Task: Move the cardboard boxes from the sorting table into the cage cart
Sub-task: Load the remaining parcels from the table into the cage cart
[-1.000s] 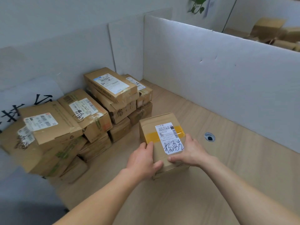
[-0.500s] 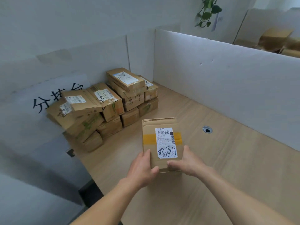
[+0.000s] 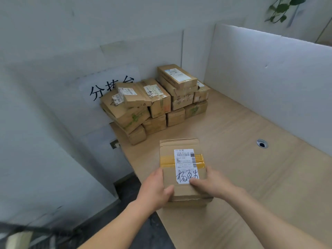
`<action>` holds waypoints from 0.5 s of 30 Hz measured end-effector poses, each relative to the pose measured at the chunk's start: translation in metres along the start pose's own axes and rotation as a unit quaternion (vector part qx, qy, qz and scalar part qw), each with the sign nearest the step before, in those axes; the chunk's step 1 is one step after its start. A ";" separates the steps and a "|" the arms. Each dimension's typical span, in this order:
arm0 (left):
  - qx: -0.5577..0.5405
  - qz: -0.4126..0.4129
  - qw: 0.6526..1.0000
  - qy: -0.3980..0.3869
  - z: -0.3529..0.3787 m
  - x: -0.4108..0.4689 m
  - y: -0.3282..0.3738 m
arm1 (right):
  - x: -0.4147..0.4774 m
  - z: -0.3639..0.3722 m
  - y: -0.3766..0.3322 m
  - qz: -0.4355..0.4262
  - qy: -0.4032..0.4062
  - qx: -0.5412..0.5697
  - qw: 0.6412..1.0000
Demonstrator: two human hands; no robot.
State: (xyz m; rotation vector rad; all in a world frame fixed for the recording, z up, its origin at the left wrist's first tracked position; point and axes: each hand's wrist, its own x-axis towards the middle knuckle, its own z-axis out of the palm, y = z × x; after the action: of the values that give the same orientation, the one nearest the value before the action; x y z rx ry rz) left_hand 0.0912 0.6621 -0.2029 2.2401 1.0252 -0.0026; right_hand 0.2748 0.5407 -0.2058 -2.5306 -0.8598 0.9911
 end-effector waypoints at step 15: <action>-0.251 -0.176 0.950 0.053 -0.032 -0.048 -0.102 | -0.006 0.070 -0.083 -0.031 -0.068 0.051 0.996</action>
State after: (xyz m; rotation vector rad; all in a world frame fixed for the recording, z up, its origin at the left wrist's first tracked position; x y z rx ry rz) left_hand -0.0190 0.6957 -0.2233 1.5948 1.3046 0.2036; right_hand 0.1878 0.6053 -0.2144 -2.3607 -0.8947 1.1664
